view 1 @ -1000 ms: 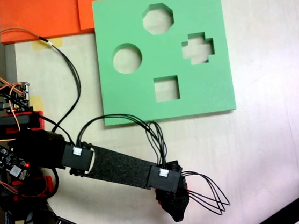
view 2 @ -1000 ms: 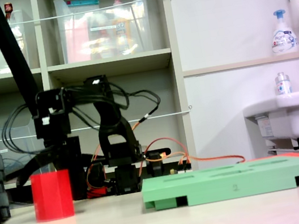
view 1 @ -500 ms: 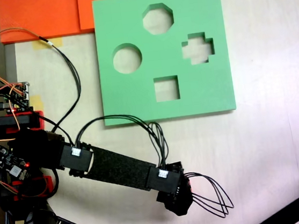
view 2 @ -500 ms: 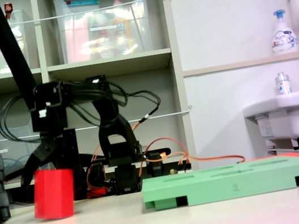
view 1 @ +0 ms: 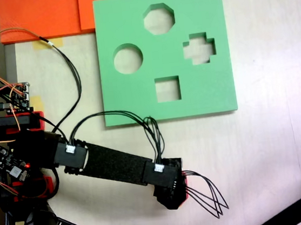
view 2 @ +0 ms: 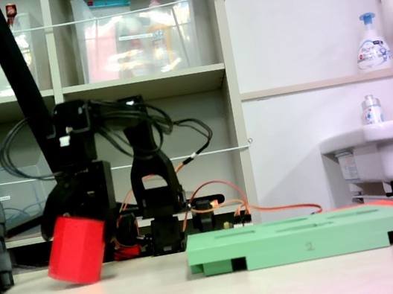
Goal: Put the octagonal pillar block into the corresponding hole
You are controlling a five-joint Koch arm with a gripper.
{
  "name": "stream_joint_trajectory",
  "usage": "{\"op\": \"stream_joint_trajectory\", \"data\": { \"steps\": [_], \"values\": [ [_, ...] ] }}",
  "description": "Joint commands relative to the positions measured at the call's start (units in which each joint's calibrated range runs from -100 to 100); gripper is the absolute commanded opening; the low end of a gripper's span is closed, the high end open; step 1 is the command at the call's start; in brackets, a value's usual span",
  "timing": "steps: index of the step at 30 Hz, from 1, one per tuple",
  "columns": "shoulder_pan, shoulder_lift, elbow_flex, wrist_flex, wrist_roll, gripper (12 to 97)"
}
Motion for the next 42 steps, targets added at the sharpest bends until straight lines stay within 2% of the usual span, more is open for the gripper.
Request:
{"op": "stream_joint_trajectory", "data": {
  "steps": [1,13,18,26,35,37,40,42],
  "values": [
    [0.73,-6.66,0.89,-5.87,1.56,39.6],
    [8.84,-35.57,1.19,-5.87,9.87,39.6],
    [17.14,-43.67,1.29,-5.87,17.05,39.5],
    [31.21,-42.84,3.09,-5.87,32.14,39.5],
    [34.19,-35.85,2.99,12.52,36.83,39.3],
    [34.19,-34.88,2.99,15.12,37.26,37.7],
    [34.09,-32.92,2.89,16.08,39.32,31.0],
    [33.89,-31.66,2.89,18.1,39.85,31.0]
  ]
}}
